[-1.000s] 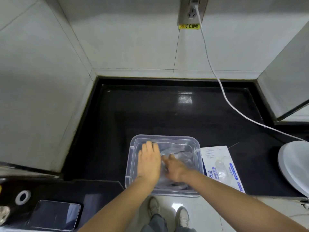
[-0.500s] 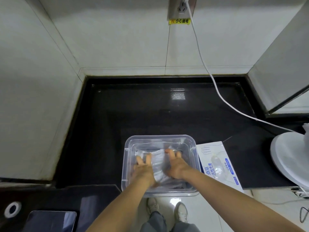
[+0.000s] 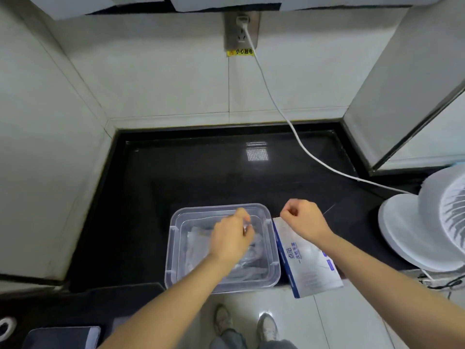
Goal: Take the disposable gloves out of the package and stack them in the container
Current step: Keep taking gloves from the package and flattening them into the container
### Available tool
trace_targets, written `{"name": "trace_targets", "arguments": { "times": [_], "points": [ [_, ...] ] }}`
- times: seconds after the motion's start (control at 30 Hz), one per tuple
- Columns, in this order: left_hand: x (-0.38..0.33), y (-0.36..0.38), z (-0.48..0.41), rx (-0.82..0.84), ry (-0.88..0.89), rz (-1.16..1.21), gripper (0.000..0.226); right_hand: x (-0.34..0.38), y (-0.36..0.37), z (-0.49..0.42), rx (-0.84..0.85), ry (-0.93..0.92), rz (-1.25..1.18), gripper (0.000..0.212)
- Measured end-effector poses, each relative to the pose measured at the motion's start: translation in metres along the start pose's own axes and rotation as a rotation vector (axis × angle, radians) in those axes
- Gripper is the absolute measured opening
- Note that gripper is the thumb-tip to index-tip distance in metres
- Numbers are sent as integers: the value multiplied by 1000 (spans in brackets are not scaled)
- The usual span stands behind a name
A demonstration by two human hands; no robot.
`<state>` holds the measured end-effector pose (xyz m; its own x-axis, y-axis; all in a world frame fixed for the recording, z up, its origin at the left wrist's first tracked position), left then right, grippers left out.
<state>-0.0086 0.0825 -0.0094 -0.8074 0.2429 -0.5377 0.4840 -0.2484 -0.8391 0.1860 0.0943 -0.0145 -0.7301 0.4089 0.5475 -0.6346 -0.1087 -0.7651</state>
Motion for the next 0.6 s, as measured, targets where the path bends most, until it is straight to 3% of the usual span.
{"name": "trace_targets", "arguments": {
  "times": [0.1, 0.2, 0.37, 0.5, 0.6],
  "points": [
    [-45, 20, -8, 104, 110, 135, 15, -51, 5, 8, 37, 143, 260, 11],
    [-73, 50, -13, 226, 158, 113, 24, -80, 22, 16, 128, 81, 412, 23],
    [-97, 79, -16, 370, 164, -74, 31, -77, 21, 22, 72, 50, 430, 9],
    [-103, 86, -16, 409, 155, -302, 35, -79, 21, 17, 130, 118, 216, 36],
    [-105, 96, -17, 452, 159, -424, 33, -86, 23, 19, 275, 162, 135, 36]
  ]
}}
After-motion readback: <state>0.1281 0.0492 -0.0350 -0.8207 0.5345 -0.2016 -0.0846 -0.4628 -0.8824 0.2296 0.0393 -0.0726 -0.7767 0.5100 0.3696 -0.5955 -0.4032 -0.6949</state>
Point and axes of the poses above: each hand's wrist, its own z-axis away from the middle knuckle, its own y-axis out of the palm, x = y × z, the point moved 4 cm from there along -z, towards the middle knuckle, and after that the axes turned 8 degrees about y, right-handed, at the moved point
